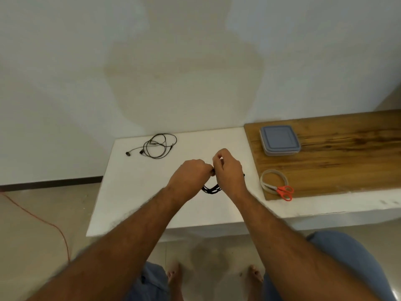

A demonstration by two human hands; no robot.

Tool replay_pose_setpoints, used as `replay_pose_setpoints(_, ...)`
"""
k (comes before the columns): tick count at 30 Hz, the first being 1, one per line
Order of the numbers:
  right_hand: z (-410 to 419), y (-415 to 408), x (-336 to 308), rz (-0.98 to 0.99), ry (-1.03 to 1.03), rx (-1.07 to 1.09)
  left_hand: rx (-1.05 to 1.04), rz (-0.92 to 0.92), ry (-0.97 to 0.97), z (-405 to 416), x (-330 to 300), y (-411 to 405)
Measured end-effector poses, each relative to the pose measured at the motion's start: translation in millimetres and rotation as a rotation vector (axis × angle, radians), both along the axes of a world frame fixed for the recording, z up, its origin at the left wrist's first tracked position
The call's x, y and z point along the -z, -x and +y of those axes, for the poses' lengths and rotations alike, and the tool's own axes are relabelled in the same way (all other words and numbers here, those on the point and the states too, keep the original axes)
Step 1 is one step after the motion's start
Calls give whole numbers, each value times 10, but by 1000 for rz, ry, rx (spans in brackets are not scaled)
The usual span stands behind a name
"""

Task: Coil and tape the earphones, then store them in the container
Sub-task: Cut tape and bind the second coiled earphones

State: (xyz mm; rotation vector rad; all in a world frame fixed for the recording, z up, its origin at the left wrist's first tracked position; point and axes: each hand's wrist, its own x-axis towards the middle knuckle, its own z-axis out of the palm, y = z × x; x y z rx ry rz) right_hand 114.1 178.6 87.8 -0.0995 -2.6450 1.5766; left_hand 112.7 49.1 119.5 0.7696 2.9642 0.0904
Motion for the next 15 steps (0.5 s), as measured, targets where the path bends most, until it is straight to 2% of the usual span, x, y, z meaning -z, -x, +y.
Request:
replay_pose_setpoints(3, 61, -38, -273, 74, -5, 19, -58, 28, -112, 92, -381, -94)
replay_pose_setpoints(6, 125, -57, -651, 177, -26, 45, -187, -21, -427, 164, -735, -199)
replay_pose_setpoints(15, 367, -355, -1692, 442, -151, 42, -304, -391, -900, 302, -1743, -594)
